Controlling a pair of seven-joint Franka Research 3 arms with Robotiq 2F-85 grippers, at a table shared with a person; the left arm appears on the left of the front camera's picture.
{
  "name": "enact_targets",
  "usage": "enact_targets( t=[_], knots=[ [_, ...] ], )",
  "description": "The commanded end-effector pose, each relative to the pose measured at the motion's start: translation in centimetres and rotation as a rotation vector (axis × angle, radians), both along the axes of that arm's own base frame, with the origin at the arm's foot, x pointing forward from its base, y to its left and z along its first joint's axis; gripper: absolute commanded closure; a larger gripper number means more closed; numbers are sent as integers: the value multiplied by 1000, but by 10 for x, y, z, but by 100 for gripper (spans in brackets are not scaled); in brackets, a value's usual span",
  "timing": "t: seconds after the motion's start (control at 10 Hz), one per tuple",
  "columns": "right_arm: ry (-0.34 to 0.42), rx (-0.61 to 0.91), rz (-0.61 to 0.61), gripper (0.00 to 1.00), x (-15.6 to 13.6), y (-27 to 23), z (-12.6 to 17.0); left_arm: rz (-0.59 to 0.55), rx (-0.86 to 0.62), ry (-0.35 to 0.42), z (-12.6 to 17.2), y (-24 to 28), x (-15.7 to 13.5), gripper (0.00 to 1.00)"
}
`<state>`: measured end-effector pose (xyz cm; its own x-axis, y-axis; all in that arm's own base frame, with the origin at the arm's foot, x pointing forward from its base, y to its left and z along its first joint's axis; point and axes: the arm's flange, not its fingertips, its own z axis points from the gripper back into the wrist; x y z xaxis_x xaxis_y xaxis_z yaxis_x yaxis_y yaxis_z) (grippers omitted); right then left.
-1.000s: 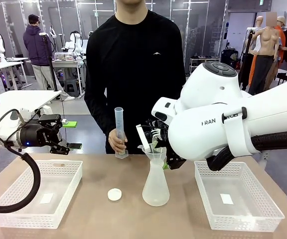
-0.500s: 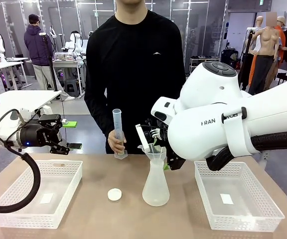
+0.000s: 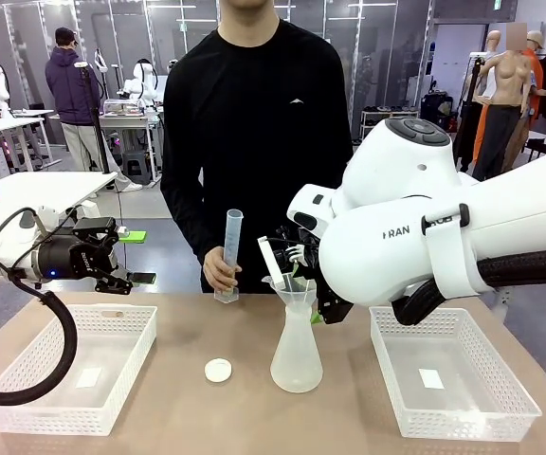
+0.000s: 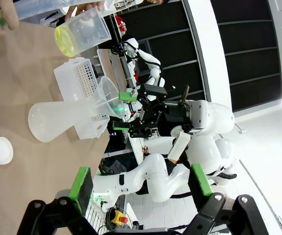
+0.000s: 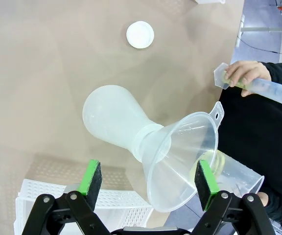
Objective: Prepare the solutions needed for the experiment.
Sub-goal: Once the solution is in the Big flask , pick up the Plastic Funnel and place it back into the right Organizing basket.
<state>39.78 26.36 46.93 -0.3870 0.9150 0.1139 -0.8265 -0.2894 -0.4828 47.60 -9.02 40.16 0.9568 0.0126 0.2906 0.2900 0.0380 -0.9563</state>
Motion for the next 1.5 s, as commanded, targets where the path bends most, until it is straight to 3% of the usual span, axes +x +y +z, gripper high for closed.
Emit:
enact_targets(
  t=[0.0,0.1,0.2,0.3,0.5,0.6,0.7,0.8,0.9,1.0,1.3,1.4],
  knots=[
    [-82,41,-65,4,-12,-14,17,0,1,1,1,0,0,0],
    [-126,160,-77,4,-22,-35,32,0,1,1,1,0,0,0],
    [-112,238,-123,4,-28,-55,42,0,1,1,1,0,0,0],
    [-82,333,-258,4,-30,-77,47,0,1,1,1,0,0,0],
    [41,574,-517,4,-39,-127,52,0,1,1,1,0,0,0],
    [134,641,-574,4,-45,-147,51,0,1,1,1,0,0,0],
    [178,589,-724,4,-48,-161,47,0,1,1,1,0,0,0],
    [192,541,-785,4,-53,-165,45,0,1,1,1,0,0,0],
    [149,252,-764,4,-56,-151,45,0,1,1,1,0,0,0],
    [181,584,-687,4,-25,-172,55,0,1,1,1,0,0,0],
    [181,584,-687,4,-25,-172,55,0,1,1,1,0,0,0],
    [170,521,-724,4,-27,-170,56,0,1,1,1,0,0,0]
  ],
)
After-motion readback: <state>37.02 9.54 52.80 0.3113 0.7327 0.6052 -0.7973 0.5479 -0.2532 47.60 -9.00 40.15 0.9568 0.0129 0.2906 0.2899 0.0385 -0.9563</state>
